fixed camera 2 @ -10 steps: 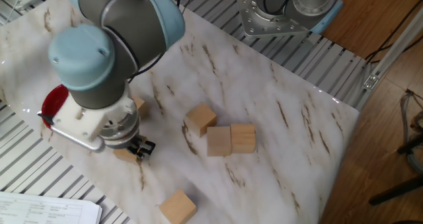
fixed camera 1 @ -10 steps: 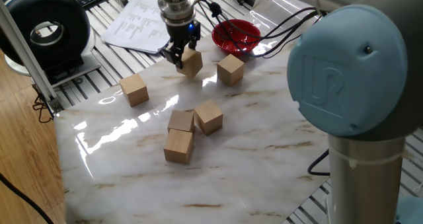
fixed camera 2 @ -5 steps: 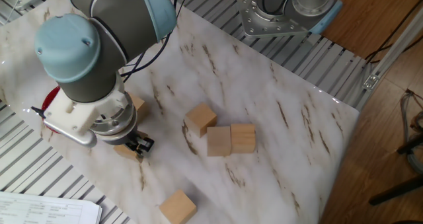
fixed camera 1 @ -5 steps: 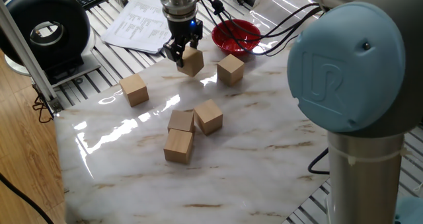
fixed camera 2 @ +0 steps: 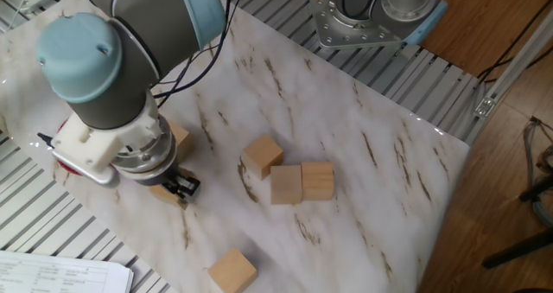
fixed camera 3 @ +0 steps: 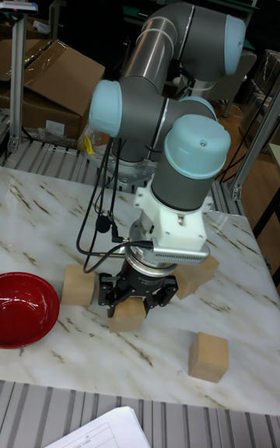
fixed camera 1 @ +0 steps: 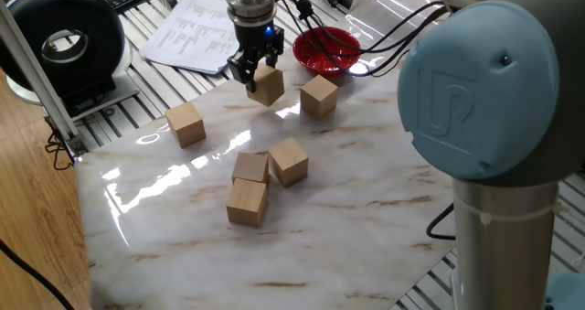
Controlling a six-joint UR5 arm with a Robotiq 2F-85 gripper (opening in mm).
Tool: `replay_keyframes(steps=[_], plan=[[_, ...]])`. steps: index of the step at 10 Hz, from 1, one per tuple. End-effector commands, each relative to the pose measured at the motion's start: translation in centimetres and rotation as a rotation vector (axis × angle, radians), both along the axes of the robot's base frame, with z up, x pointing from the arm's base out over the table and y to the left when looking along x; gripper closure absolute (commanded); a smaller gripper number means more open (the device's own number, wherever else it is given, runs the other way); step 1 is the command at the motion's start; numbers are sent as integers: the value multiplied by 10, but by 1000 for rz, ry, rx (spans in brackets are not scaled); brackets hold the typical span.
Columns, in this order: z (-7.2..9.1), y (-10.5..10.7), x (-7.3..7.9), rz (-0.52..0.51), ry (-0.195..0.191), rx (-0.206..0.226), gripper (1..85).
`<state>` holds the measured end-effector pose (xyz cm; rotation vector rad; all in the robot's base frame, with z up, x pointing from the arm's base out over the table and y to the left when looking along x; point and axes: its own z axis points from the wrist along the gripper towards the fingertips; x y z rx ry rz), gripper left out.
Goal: Stack the blocks into a pyramid shape
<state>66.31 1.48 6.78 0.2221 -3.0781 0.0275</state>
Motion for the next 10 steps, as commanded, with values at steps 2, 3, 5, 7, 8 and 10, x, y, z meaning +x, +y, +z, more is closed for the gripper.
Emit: replay_keyframes(steps=[2, 3, 5, 7, 8, 10], plan=[[5, -2, -6, -31, 16, 41, 403], [7, 0, -6, -42, 17, 54, 403], [6, -2, -8, -52, 20, 68, 413], [1, -15, -12, -29, 17, 55, 420], [1, -24, -13, -14, 13, 20, 420], [3, -22, -22, -59, 43, 26, 413]])
